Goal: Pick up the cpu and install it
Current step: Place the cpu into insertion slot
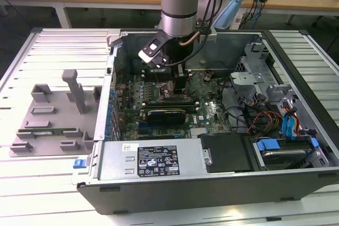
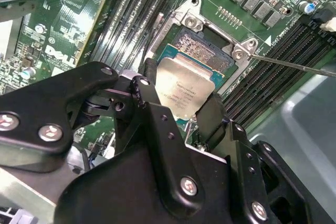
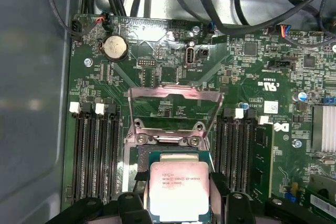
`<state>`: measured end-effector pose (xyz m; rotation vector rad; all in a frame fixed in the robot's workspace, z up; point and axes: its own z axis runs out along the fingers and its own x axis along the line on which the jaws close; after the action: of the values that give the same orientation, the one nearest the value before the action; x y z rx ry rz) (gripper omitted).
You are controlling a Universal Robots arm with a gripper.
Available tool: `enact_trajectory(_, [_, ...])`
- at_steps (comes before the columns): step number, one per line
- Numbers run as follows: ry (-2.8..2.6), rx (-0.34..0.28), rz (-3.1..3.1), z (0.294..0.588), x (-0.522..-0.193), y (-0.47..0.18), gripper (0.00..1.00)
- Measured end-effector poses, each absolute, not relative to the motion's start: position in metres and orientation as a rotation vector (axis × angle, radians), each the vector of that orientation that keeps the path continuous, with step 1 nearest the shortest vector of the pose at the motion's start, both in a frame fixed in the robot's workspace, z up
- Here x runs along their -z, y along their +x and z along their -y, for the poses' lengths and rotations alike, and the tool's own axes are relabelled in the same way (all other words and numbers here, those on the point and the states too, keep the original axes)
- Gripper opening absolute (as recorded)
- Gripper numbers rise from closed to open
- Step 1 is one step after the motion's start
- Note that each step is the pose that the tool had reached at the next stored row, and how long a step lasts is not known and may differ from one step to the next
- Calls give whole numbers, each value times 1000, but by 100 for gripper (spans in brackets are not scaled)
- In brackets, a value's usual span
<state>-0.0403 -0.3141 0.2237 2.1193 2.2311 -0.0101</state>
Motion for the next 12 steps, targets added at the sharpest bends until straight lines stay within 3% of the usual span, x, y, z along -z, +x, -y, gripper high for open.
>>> enact_trajectory(12, [2124,12,-2225,311,-209,-44,55])
